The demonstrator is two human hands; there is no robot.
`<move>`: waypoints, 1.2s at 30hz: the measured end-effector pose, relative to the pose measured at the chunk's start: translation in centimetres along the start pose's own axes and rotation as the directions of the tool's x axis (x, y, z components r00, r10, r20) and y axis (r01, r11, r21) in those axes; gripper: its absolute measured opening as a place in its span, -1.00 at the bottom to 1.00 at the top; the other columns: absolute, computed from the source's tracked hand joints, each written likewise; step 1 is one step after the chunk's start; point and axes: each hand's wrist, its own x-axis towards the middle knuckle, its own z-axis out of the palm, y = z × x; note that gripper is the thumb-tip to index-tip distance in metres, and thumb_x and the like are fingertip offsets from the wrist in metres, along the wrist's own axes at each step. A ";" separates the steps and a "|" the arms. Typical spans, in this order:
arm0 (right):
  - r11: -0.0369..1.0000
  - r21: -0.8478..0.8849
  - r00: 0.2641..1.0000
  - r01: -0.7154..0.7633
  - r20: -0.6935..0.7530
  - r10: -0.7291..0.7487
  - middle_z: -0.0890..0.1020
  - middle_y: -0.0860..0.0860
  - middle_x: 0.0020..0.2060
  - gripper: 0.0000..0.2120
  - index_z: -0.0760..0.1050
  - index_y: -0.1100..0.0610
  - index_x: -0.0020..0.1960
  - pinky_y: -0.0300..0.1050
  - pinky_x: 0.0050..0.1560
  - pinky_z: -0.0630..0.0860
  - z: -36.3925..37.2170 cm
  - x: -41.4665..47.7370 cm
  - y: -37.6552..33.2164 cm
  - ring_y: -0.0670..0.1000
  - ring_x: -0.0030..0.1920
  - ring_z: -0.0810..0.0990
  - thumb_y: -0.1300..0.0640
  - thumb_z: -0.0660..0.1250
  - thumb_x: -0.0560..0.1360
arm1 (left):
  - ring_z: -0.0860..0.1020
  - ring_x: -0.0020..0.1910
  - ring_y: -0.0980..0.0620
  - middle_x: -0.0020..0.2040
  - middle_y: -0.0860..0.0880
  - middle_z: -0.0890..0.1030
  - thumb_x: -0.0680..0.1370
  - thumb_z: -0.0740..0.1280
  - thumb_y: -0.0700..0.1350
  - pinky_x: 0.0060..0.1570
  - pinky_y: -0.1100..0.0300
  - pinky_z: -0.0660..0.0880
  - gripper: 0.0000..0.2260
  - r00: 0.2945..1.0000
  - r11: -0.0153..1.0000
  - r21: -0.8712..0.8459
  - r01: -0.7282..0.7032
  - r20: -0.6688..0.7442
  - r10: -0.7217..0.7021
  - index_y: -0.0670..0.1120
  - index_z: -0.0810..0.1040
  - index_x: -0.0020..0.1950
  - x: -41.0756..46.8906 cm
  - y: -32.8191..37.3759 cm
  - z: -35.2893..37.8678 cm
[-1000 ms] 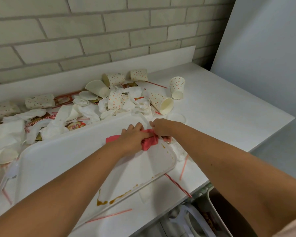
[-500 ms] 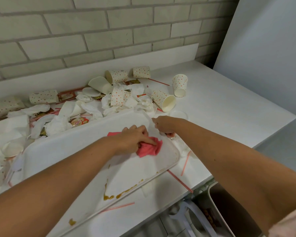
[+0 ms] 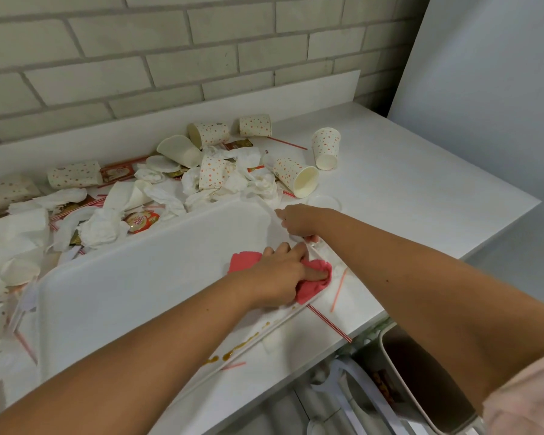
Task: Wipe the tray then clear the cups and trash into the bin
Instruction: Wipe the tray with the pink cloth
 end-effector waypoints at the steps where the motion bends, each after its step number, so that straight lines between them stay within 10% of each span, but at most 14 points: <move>1: 1.000 0.017 1.000 -0.002 0.007 0.002 0.48 0.20 0.17 -0.54 0.19 0.22 0.42 -0.16 -0.51 0.36 0.1 0.1 0.1 0.04 -0.39 0.42 0.42 0.04 0.54 | 0.26 0.12 -0.03 0.25 -0.05 0.30 0.60 0.16 -0.18 0.00 0.14 0.19 -0.52 1.000 1.000 0.001 -0.020 0.021 0.020 0.26 0.23 0.44 -0.2 -0.1 -0.2; 16: 0.998 0.062 1.000 0.004 0.004 -0.004 0.47 0.22 0.17 -0.39 0.06 0.15 0.50 -0.16 -0.59 0.36 0.5 0.5 0.1 0.04 -0.42 0.42 0.46 0.09 0.50 | 0.29 0.13 -0.02 0.22 0.00 0.33 0.59 0.16 -0.22 0.18 0.05 0.28 -0.51 0.999 1.000 0.001 -0.020 0.038 0.020 0.33 0.33 0.35 -1.5 -2.0 -0.7; 21: 1.000 -0.026 1.000 0.008 -0.020 -0.008 0.49 0.19 0.15 -0.46 0.11 0.23 0.45 -0.26 -0.61 0.31 0.6 -0.2 -0.5 0.00 -0.36 0.39 0.43 0.13 0.51 | 0.39 0.19 0.02 0.19 0.03 0.40 0.50 0.25 -0.31 0.28 0.08 0.36 -0.54 0.966 0.916 -0.398 -0.048 -0.251 -0.059 0.16 0.53 0.26 -4.2 -3.5 0.1; 29: 0.951 -0.292 0.945 -0.102 -0.328 0.001 0.43 0.16 0.22 -0.68 0.32 0.24 0.32 -0.03 -0.04 0.44 1.5 -1.7 -2.4 0.19 0.17 0.51 0.27 0.08 0.58 | 0.43 0.02 0.04 -0.06 0.14 0.40 0.43 0.23 -0.28 0.26 -0.05 0.35 -0.66 0.735 0.779 -0.605 0.165 -0.452 -0.506 0.06 0.61 0.06 -9.8 -7.1 0.7; 36: 0.896 -0.100 0.857 0.432 -0.265 -0.443 0.39 0.03 0.21 -0.55 0.27 -0.05 0.44 -0.02 0.16 0.43 2.8 -5.1 -5.8 0.06 0.17 0.46 -0.13 0.10 0.59 | 0.45 0.12 -0.20 0.10 -0.18 0.46 0.50 0.27 -0.27 0.14 -0.07 0.39 -0.79 0.290 0.555 -0.568 0.608 -0.492 -0.821 -0.13 0.56 0.10 -15.9 -11.7 3.2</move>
